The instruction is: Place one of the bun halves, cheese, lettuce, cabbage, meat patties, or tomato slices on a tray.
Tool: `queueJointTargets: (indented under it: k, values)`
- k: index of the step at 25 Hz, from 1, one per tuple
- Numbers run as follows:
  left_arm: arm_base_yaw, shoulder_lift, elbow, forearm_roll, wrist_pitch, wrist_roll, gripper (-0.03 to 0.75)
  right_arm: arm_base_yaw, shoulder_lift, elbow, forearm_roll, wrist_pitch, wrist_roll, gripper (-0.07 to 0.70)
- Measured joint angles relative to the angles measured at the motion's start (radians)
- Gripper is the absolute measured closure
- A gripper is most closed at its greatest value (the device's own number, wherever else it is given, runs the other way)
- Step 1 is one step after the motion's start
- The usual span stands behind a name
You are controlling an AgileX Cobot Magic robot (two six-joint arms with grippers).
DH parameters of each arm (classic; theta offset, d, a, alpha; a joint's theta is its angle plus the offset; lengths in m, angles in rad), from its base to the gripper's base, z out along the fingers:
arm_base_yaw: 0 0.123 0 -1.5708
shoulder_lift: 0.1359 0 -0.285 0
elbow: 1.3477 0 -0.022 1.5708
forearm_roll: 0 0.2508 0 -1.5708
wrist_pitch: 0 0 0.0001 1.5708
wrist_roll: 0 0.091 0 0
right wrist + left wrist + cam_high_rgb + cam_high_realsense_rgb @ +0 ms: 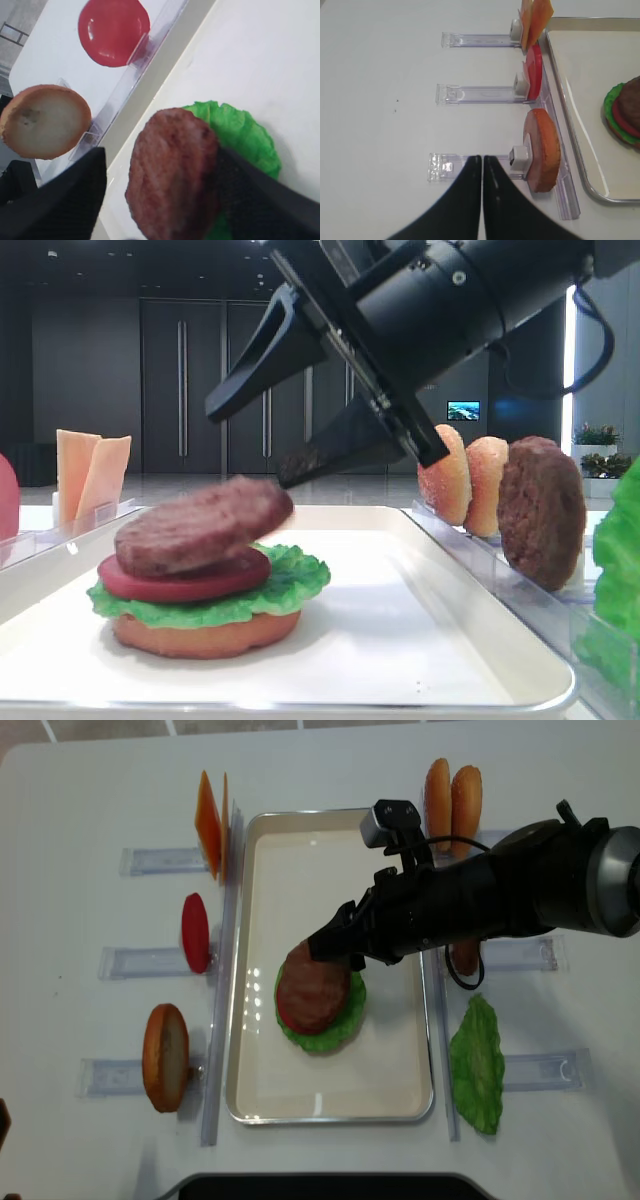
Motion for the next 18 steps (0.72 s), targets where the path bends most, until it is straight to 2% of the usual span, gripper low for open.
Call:
queueJointTargets:
  k: [5,8,12,15,18]
  values:
    - [0.000,0.000,0.000,0.000,0.000,0.000,0.722,0.000,-0.071,0.000,-0.021,-0.014,0.007,0.183]
    - [0.000,0.000,0.000,0.000,0.000,0.000,0.722,0.000,-0.125,0.000,-0.117,-0.020,0.084,0.183]
    - [0.000,0.000,0.000,0.000,0.000,0.000,0.722,-0.007,-0.214,0.000,-0.451,-0.032,0.357,0.183]
    - [0.000,0.000,0.000,0.000,0.000,0.000,0.722,-0.046,-0.296,0.000,-0.742,0.007,0.608,0.183]
    - [0.000,0.000,0.000,0.000,0.000,0.000,0.722,-0.121,-0.391,0.000,-1.034,0.070,0.853,0.185]
